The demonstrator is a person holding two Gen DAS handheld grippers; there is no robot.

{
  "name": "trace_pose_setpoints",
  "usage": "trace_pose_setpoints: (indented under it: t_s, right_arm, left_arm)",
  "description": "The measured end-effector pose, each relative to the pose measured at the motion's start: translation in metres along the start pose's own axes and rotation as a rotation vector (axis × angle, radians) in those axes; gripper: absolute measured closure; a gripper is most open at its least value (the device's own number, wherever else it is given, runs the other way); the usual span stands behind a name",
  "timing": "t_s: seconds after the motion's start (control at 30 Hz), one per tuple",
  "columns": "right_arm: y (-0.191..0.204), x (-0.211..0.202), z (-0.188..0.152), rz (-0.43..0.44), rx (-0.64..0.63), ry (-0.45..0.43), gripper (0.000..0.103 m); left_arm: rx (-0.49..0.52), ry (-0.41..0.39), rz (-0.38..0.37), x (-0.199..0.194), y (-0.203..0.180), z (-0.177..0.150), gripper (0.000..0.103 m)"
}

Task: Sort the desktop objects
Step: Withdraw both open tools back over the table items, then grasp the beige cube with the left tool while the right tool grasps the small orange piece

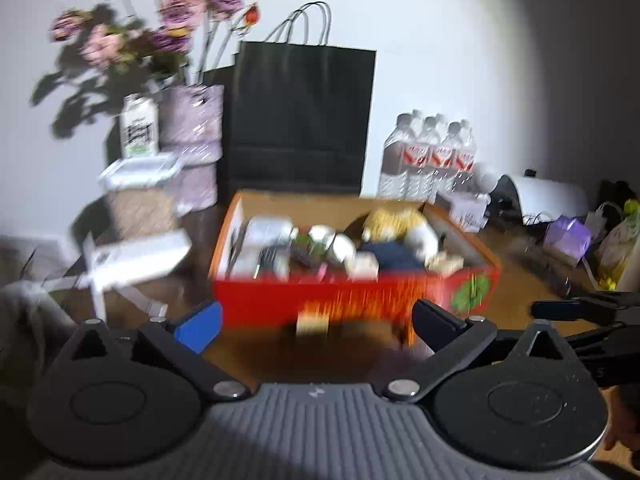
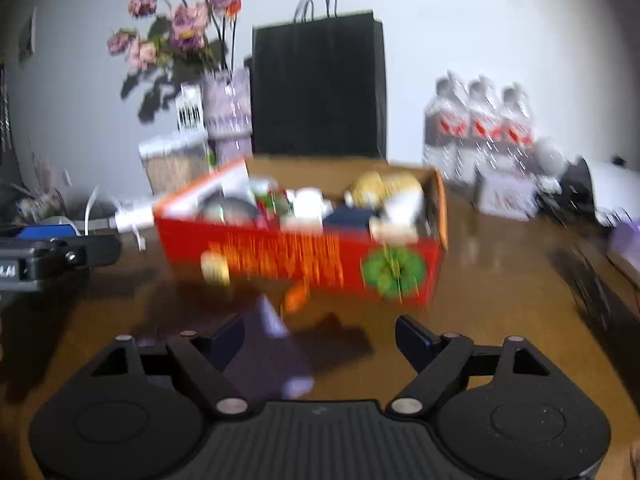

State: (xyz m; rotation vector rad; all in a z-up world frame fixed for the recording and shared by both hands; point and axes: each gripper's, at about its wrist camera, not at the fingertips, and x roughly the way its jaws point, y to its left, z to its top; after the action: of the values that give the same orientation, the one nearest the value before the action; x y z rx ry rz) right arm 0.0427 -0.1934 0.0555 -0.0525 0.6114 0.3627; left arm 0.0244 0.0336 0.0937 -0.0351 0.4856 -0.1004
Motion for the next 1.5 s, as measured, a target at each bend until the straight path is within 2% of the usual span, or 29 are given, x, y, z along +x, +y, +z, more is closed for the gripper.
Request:
trace_pose_setpoints:
  t_s: [0.1, 0.23, 0.3, 0.37, 0.47, 0.57, 0.77, 1.33, 1.43, 1.5]
  right_arm:
    - [0.004, -0.011, -0.029, 0.002, 0.024, 0.019, 0.021]
    - [0.012, -0.026, -0.057, 0.024, 0.049, 0.026, 0.019]
    - [0.02, -0.035, -0.066, 0.0, 0.028, -0.007, 0.016]
    - [0.022, -0.04, -0.07, 0.003, 0.032, -0.03, 0.015]
    - [0.017, -0.04, -0.075, 0.027, 0.113, -0.009, 0.015]
    - [0.013, -0.042, -0.078, 0.02, 0.147, -0.022, 0.015]
    - [0.023, -0.038, -0.079, -0.025, 0.098, -0.021, 0.015]
    - [0.019, -0.033, -0.077, -0.01, 0.122, 0.013, 0.015]
    - [0.02, -0.032, -0.077, -0.014, 0.111, 0.016, 0.015]
    - [0.02, -0.031, -0.076, -0.012, 0.11, 0.024, 0.015]
  left_arm:
    - [0.014, 0.032, 0.0, -0.014, -0.007, -0.039, 0.0]
    - [0.037, 0.066, 0.023, -0.024, -0.012, -0.069, 0.0]
    - [0.0, 0.058, 0.043, -0.031, -0.012, -0.08, 0.0]
    - [-0.046, 0.086, 0.028, -0.033, -0.01, -0.089, 0.0]
    - [-0.077, 0.127, 0.028, -0.032, -0.008, -0.097, 0.0]
    - [-0.082, 0.103, 0.032, -0.036, -0.007, -0.098, 0.0]
    - [-0.068, 0.106, 0.027, -0.036, -0.011, -0.1, 0.0]
    - [-0.074, 0.189, 0.024, -0.021, -0.011, -0.101, 0.0]
    - [-0.082, 0.153, 0.013, -0.029, -0.009, -0.102, 0.0]
    - [-0.087, 0.159, 0.001, -0.028, -0.008, -0.102, 0.0]
